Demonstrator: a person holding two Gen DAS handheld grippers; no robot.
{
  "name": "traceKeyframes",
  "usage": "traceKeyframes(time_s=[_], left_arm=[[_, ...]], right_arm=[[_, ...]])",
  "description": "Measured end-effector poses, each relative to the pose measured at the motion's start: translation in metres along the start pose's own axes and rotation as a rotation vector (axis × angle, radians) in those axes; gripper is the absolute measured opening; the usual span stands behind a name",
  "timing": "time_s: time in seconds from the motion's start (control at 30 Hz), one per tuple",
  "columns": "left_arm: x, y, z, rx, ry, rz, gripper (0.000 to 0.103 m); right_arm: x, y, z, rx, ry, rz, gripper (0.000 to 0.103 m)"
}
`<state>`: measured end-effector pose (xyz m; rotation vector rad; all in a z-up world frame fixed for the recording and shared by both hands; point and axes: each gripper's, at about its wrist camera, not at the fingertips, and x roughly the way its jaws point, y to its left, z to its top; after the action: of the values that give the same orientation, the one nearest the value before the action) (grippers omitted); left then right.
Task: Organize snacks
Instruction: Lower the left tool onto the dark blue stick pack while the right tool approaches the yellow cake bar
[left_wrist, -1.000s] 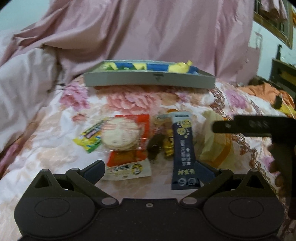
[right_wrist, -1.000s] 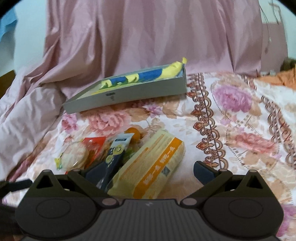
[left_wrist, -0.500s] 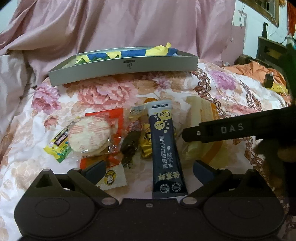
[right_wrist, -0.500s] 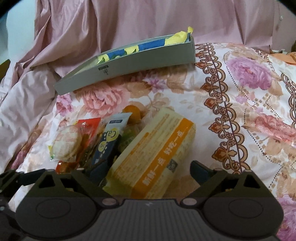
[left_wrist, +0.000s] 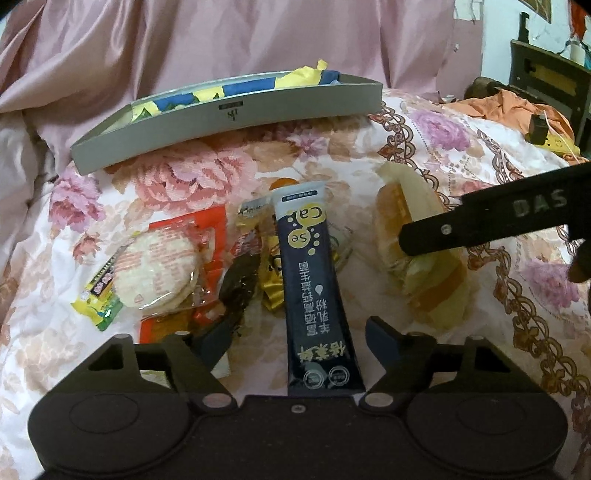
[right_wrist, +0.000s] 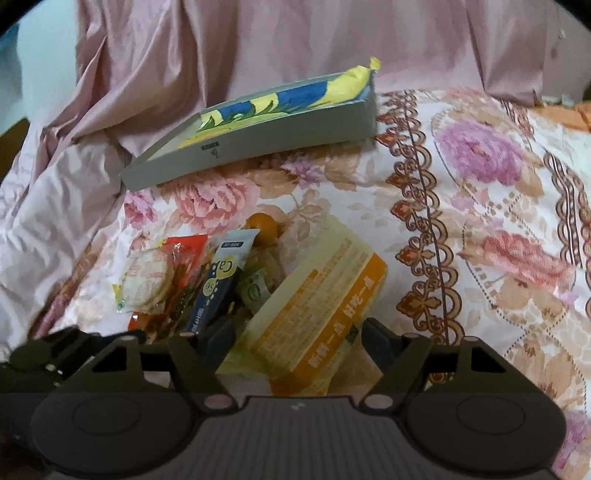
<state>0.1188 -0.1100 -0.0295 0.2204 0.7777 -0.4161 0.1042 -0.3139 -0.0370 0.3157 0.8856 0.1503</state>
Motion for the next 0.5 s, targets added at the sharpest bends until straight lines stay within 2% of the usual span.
traceKeyframes(time_s=[0.13,0.23,0.3,0.37,0.5], left_arm=[[0.010,0.001,0.008,-0.038,0.020,-0.020,0.064],[0.017,0.002,0.014,-0.063,0.030,-0.008,0.058],[0.019,0.005,0.017,-0.087,0.027,-0.011,0.051],[0.021,0.008,0.018,-0.112,0.036,-0.016,0.038],[0.021,0.010,0.017,-0.125,0.046,-0.017,0.037]], right_arm=[[0.000,-0.010,0.001,0.063,0.020,0.032,0.079],[0.001,-0.012,0.000,0.082,0.029,0.045,0.079],[0.002,-0.012,-0.001,0.090,0.032,0.052,0.079],[0.004,-0.014,-0.002,0.105,0.036,0.065,0.080],[0.007,-0.016,-0.004,0.138,0.043,0.091,0.080]])
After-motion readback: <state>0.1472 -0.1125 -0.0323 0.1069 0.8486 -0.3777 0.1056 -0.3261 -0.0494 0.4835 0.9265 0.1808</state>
